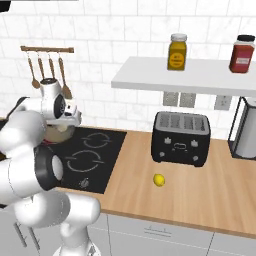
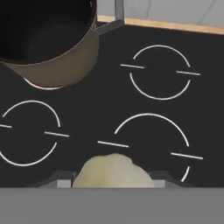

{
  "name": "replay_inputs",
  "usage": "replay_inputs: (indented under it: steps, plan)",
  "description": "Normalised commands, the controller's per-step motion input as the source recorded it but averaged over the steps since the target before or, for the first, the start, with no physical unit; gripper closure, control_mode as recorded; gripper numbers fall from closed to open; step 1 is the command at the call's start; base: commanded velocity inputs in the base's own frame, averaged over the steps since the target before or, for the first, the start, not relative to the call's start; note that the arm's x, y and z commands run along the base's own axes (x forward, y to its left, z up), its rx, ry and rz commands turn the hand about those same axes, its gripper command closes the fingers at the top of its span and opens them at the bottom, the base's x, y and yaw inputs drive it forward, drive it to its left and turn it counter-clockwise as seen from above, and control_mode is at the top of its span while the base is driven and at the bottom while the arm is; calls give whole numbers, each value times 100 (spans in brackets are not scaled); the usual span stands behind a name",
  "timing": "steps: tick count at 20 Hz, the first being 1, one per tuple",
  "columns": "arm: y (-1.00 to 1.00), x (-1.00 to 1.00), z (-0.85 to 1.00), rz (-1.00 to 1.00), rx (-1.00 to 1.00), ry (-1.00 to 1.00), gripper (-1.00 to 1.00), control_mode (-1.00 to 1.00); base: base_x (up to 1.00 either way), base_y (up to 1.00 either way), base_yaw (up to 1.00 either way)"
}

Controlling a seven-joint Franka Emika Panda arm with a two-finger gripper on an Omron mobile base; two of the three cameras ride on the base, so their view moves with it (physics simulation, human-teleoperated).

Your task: Put the lemon and garlic in the pot. Retrieve the spatula and lightly stir the vegetables in the pot.

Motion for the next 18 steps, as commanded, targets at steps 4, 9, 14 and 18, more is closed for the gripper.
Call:
replay_inputs:
  steps: [4,9,14,18]
  plan:
    - [94,59,14,19,0,0,100,-100,0,0,0]
    - [67,74,-2,13,0,0,100,-100,0,0,0]
    - [46,68,-34,5,-1,-3,100,-100,0,0,0]
    - [39,50,-58,0,-4,-9,100,-100,0,0,0]
